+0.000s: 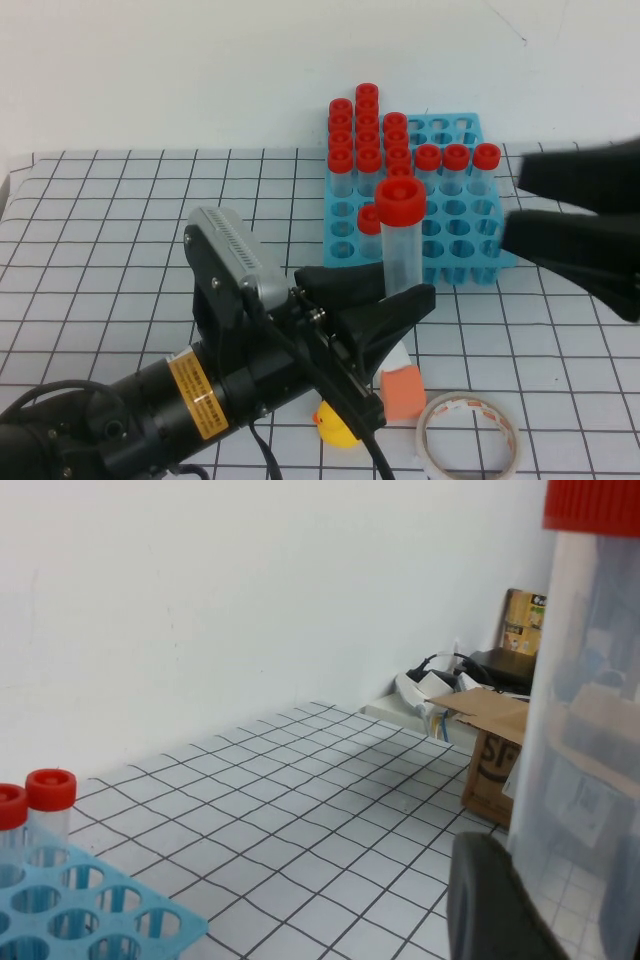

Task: Place the test tubes

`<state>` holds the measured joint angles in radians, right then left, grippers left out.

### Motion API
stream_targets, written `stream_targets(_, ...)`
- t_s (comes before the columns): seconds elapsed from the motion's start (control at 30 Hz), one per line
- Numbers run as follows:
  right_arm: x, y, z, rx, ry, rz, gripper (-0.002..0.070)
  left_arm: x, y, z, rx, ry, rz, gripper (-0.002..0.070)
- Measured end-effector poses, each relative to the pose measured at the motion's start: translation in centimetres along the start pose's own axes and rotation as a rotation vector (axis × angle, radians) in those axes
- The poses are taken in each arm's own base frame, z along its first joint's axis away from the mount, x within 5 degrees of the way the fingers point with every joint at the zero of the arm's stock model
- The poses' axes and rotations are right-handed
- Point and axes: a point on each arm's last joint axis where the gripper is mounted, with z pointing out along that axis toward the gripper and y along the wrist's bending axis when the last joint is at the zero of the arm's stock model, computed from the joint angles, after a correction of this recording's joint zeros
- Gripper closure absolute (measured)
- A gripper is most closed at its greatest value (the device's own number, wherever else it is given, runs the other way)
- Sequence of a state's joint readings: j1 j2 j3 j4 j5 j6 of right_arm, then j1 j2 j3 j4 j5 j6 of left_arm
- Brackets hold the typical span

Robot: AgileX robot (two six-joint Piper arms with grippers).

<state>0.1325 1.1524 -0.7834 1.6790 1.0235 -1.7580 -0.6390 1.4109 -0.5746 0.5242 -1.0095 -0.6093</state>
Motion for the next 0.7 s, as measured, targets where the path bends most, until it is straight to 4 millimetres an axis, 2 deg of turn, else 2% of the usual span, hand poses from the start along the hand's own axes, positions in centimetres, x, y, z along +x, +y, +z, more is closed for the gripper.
stream_targets(0.23, -1.1, -0.4, 3.7, -0.047, 0.023, -0.074, 0.0183, 0.0, -0.1, 0.0, 0.01, 0.001, 0.006, 0.0462)
stream_targets(0.43, -0.1, -0.9, 6.7, -0.101, 0.063, -0.046, 0.0183, -0.2, -0.4, 0.0, 0.04, -0.024, 0.012, 0.0462)
stream_targets(0.6, 0.9, -1.2, 7.7, -0.118, 0.092, -0.02, 0.019, -0.3, -0.4, 0.0, 0.043, -0.03, 0.011, 0.0462)
stream_targets(0.7, 1.0, -1.2, 7.8, -0.116, 0.094, -0.018, 0.0232, -0.3, -0.4, 0.0, 0.043, -0.03, 0.011, 0.0462)
